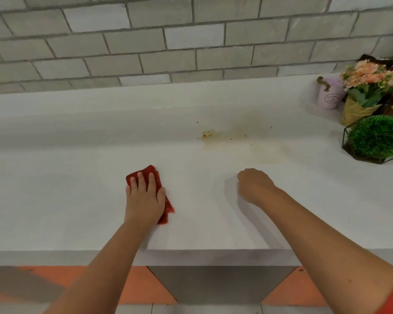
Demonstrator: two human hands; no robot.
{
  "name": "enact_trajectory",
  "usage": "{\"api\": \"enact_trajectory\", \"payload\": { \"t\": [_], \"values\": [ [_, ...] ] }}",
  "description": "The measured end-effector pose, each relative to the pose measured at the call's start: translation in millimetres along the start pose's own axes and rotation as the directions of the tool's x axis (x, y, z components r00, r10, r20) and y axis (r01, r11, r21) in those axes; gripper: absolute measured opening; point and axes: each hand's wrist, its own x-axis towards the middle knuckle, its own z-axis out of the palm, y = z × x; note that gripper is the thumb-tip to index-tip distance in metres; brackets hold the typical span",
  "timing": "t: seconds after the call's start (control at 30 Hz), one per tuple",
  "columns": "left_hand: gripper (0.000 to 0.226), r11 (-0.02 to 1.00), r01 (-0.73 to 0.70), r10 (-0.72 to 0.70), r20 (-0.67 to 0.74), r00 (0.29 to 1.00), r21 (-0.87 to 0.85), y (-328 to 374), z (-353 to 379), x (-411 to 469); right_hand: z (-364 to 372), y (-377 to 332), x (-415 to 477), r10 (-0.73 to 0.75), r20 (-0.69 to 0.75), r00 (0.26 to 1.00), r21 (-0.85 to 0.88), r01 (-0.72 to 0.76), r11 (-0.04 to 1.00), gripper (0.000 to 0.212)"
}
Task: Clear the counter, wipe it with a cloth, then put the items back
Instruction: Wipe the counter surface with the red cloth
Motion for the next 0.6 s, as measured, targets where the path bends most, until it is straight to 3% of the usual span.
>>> {"api": "enact_trajectory", "payload": {
  "t": [0.13,0.17,0.23,0.3,0.4,0.47,0.6],
  "values": [
    [0.070,0.994,-0.107,0.108,0.061,0.992,-0.017,-19.5,0.5,-44.4,-3.2,-7.2,0.2,-0.016,0.006,1.000,-0.020,0.016,1.000,0.030],
    [0.071,0.997,-0.070,0.069,0.051,0.996,0.014,-27.9,1.0,-44.9,-2.9,-7.7,-0.8,-0.026,0.003,1.000,-0.032,0.026,0.999,0.030],
    [0.065,0.989,0.151,-0.151,0.012,0.989,-0.007,-36.8,-2.5,-40.6,-1.6,-5.4,-5.5,-0.036,0.004,0.999,-0.061,0.036,0.997,0.030],
    [0.065,0.929,0.363,-0.366,-0.017,0.931,-0.073,-29.8,-6.2,-37.7,-0.8,0.2,-9.9,-0.046,-0.006,0.999,-0.067,0.045,0.997,0.031],
    [0.067,0.879,0.459,-0.463,-0.006,0.886,-0.127,17.3,-4.6,-46.3,-1.0,8.4,-10.6,-0.078,-0.003,0.997,-0.044,0.077,0.996,0.024],
    [0.067,0.922,0.364,-0.368,-0.011,0.930,-0.131,65.5,0.6,-63.6,-3.9,12.6,-10.1,-0.091,-0.008,0.996,-0.037,0.090,0.995,0.019],
    [0.065,0.994,0.018,-0.018,0.003,1.000,-0.103,145.2,7.4,-102.7,-7.5,13.4,-12.2,-0.091,-0.028,0.995,-0.077,0.088,0.993,0.016]
  ]
}}
